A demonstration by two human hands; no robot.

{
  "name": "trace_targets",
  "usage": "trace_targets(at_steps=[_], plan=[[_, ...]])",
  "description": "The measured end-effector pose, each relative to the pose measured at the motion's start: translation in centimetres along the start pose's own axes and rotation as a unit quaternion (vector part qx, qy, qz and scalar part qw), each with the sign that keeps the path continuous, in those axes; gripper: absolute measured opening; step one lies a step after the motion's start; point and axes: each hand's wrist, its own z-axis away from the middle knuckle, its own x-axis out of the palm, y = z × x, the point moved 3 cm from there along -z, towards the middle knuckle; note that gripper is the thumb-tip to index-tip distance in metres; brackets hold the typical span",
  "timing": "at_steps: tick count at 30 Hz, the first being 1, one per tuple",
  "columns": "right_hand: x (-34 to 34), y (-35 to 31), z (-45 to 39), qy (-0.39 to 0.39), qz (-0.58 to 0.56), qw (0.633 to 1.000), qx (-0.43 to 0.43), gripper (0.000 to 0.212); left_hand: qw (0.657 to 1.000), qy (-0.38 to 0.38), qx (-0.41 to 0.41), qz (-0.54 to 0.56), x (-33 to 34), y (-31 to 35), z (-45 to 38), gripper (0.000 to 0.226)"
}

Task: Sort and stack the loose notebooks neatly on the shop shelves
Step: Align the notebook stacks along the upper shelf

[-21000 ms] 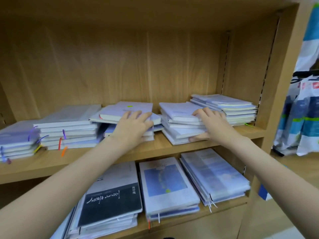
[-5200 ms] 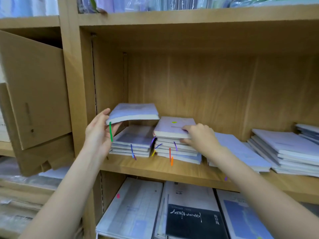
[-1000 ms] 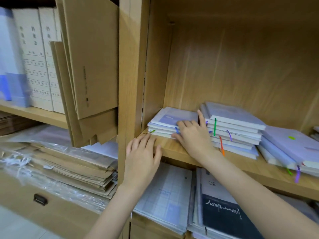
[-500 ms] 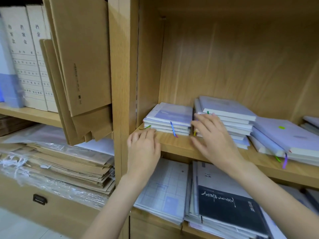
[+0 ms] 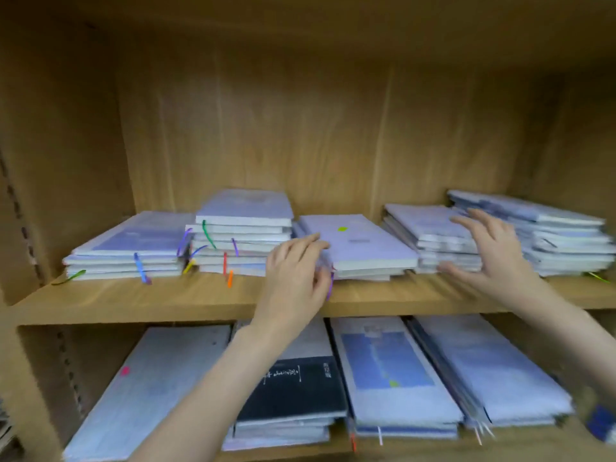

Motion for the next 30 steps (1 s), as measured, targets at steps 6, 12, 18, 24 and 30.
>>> trace_targets(at_steps=[6,12,18,24,30], plan=[[1.2,7.0,1.2,-0.066,0.021,0.997,0.038,0.093,0.983,-0.13,0.059,-0.116,4.7,4.3,-3.6,0.052],[3.2,4.7,-0.7,-0.037,0.058,0.997,-0.018,0.078,0.96,-0.186,0.033,-0.206,5.1,3.1,-5.4,0.063],[4.0,4.8,-0.5,0.038,0.056,0.998,-0.018,0.063,0.945,-0.236,0.006,-0.225,4.3,1.4,-6.1,0.103],[3.4,4.6,-0.8,0.079,0.072,0.994,-0.022,0.055,0.931,-0.262,-0.004,-0.255,4.2,1.5,-6.2,0.072],[3.4,4.4,-1.1,0.044,0.03,0.999,-0.001,0.055,0.947,-0.309,-0.031,-0.08,4.8,4.1,-7.2,0.071]])
